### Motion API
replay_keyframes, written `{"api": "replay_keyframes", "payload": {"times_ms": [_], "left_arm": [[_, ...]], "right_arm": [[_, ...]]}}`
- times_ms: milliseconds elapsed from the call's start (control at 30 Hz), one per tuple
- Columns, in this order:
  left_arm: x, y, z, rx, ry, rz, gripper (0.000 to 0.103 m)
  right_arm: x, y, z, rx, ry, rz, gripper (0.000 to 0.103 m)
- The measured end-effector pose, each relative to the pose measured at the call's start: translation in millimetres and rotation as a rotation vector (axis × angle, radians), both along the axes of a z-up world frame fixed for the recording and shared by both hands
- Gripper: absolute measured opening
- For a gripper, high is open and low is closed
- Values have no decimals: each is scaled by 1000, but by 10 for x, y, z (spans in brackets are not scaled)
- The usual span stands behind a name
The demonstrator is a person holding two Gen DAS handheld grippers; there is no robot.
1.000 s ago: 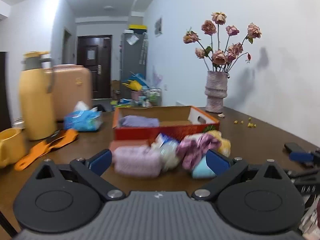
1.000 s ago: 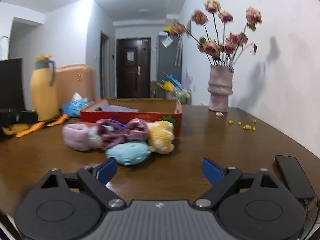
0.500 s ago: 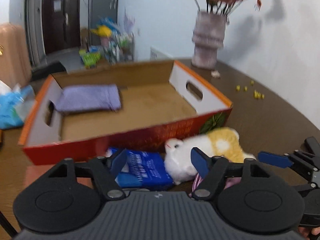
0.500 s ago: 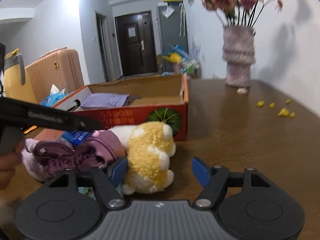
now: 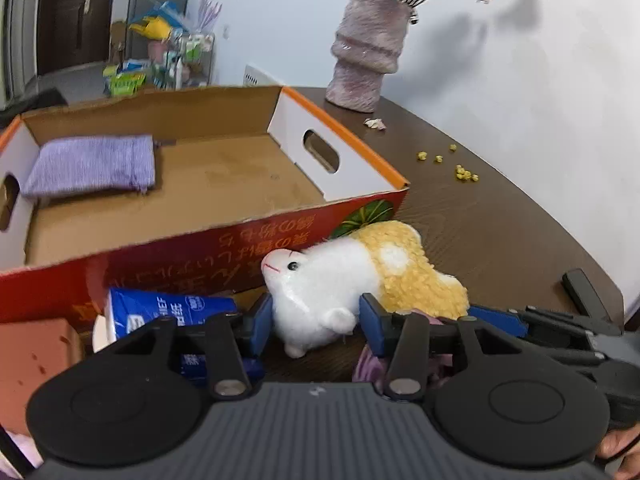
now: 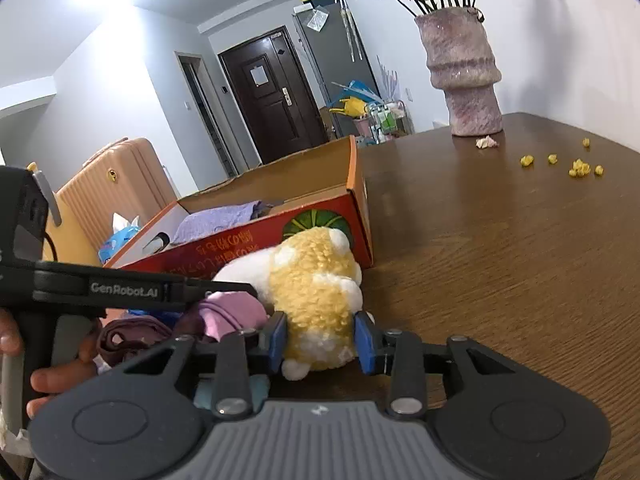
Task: Organize soft objects
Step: 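Close both grippers on the white-and-yellow plush lamb and lift it, then carry the plush lamb into the cardboard box and open both grippers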
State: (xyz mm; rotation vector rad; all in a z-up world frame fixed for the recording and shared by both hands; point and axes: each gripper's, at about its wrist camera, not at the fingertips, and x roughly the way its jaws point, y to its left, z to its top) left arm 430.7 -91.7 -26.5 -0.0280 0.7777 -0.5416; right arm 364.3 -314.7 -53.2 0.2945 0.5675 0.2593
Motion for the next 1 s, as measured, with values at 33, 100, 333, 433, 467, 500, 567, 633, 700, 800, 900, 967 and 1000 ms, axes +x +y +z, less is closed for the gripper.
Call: {"api": "replay_keyframes", "payload": {"times_ms": [33,100,333,433,467,500,567,633,700,800,900,967,1000], "left_arm": [[-36,5,47,-2,-12,0,47],[-120,26,173,-15,-38,-7,47],[-523,94,733,-78,-160,-22,47],[-756,141,894,-83,-201,-25,47],[-805,156,920,-81,-208,-23,47],[-837,178,947,-81,-213,-20,46],[-850,208,994,-81,-214,-7,45],[-751,243,1031,-81,-209,8,45],[-553,271,1069,-86,-203,20,45],[-29,325,1074,-100,-157,37,45],[644,401,989,-130,-71,78,45],[1017,399,896,-115,-52,98,45],[1247,389,821,-114,-33,116,45]], "right_arm": [[-24,-7,15,6,-5,1,34],[-84,-24,93,18,-31,1,34],[-510,24,640,-15,-153,0,34],[-712,54,806,-19,-179,5,34],[-776,68,853,-21,-190,7,34],[-812,85,886,-22,-199,8,34],[-824,119,934,-25,-203,12,34],[-741,140,971,-15,-196,13,34],[-550,184,1025,-16,-186,14,34],[-58,258,1105,-56,-168,22,34],[607,295,1132,-65,-112,28,34],[1060,350,1102,-83,-68,28,34],[1255,375,1075,-89,-50,22,34]]}}
